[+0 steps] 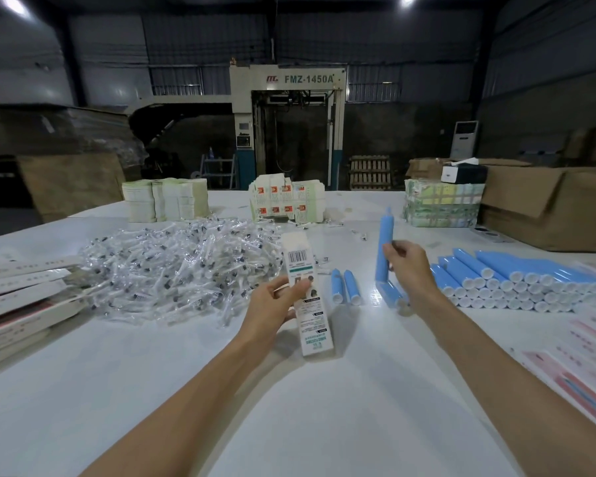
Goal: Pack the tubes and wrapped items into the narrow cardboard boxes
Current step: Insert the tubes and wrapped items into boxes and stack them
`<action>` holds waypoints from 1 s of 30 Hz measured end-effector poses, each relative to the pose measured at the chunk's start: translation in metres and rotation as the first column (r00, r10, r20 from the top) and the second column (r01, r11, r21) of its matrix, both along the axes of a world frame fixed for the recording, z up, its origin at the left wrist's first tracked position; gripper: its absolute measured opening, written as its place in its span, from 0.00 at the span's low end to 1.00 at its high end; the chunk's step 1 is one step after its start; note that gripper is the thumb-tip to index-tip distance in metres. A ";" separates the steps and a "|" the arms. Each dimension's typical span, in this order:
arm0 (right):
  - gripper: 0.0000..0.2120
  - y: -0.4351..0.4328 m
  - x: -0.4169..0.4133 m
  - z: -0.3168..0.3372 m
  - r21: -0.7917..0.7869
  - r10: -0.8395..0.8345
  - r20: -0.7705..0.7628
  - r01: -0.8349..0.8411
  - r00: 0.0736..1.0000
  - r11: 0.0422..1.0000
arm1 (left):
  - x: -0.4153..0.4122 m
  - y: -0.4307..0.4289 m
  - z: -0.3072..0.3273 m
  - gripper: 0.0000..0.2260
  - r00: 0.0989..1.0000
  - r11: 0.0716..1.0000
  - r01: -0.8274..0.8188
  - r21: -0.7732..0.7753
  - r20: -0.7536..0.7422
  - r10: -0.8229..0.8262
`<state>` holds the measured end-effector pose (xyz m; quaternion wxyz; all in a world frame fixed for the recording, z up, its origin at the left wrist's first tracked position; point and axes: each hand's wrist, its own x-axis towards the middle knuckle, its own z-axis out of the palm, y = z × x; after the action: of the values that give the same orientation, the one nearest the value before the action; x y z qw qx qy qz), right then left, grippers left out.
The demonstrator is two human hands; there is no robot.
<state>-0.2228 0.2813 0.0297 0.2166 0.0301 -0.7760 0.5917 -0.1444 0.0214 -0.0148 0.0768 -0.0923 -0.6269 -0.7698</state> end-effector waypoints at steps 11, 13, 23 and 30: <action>0.15 -0.074 0.036 0.080 -0.220 0.341 -0.263 -0.401 0.902 0.889 | 0.005 0.000 0.002 0.22 0.995 0.994 0.066 -0.088 -0.073 -0.073; 0.16 -0.078 0.034 0.074 -0.153 0.321 -0.233 -0.360 0.918 0.920 | 0.006 0.000 0.002 0.22 0.994 0.993 0.071 -0.090 -0.073 -0.078; 0.18 -0.065 0.027 0.085 0.178 0.279 -0.020 -0.271 0.960 0.946 | 0.010 0.004 0.004 0.15 0.993 0.983 0.059 -0.175 -0.094 -0.077; 0.11 -0.087 0.033 0.076 0.407 0.298 0.093 -0.309 0.950 0.860 | 0.013 0.000 0.005 0.12 0.991 0.981 0.054 -0.186 -0.114 -0.076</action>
<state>-0.1897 0.1939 0.1057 0.0990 0.1895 -0.8725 0.4394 -0.1315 0.0214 -0.0101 0.0804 -0.1657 -0.6856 -0.7043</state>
